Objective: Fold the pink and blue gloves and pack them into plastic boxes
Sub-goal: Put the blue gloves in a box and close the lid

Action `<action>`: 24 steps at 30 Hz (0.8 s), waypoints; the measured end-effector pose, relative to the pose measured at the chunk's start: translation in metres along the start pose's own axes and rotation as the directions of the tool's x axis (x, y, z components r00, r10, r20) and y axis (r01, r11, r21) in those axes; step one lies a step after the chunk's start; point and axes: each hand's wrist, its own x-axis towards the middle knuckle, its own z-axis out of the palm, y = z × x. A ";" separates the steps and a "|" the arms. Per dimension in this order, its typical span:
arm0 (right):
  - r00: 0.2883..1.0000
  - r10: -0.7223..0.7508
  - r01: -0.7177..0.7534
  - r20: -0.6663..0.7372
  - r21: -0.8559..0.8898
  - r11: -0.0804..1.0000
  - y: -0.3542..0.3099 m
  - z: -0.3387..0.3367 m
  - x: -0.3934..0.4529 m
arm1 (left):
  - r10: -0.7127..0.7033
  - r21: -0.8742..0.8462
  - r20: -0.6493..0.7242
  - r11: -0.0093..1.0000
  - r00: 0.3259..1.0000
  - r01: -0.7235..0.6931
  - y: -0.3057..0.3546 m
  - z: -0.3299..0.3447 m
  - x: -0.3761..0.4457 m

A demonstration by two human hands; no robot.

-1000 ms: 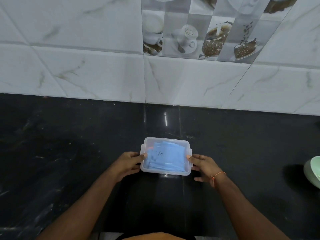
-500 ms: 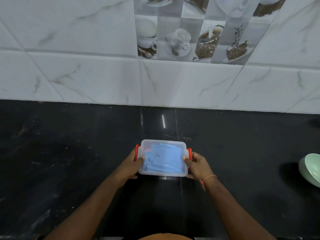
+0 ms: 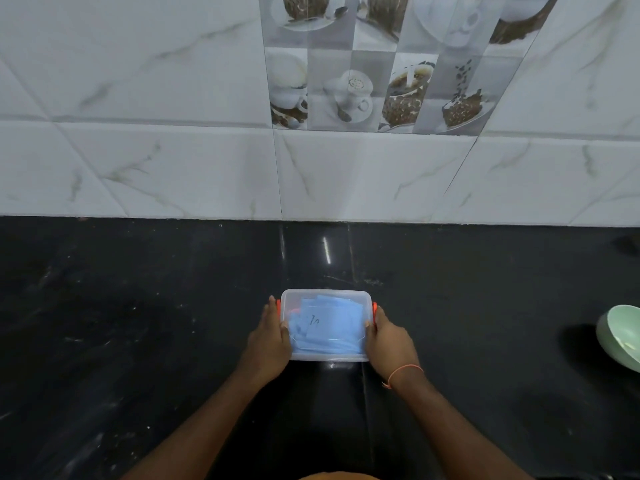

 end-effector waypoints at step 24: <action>0.898 -0.438 0.419 0.032 -0.358 0.834 -0.017 0.030 -0.009 | 0.489 0.621 -0.083 0.707 0.868 -0.339 -0.009 0.022 0.002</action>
